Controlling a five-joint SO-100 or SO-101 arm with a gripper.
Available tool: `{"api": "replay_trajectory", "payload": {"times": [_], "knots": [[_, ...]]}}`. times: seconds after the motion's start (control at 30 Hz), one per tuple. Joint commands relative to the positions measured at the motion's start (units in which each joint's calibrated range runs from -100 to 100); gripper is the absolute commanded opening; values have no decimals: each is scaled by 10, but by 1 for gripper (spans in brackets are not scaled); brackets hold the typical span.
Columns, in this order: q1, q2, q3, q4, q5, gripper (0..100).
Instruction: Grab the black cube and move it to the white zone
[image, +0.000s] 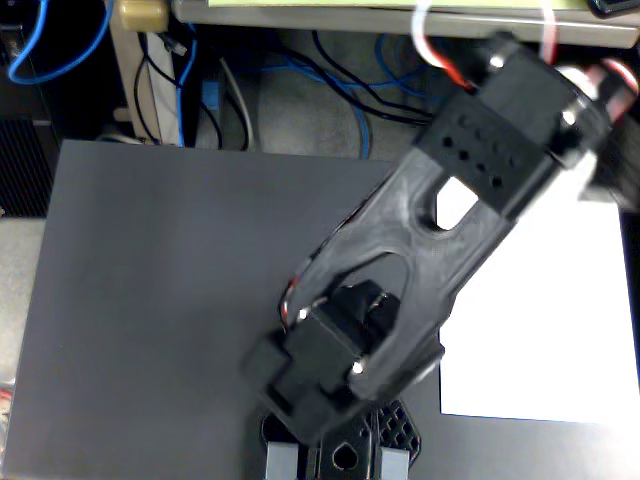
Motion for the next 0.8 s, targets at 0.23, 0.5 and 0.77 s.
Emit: {"api": "replay_trajectory", "payload": {"times": [0.23, 0.5, 0.77], "knots": [[195, -5, -5, -30, 2, 2], [195, 139, -3, -91, 2, 2], [213, 256, 4, -154, 14, 2]]}}
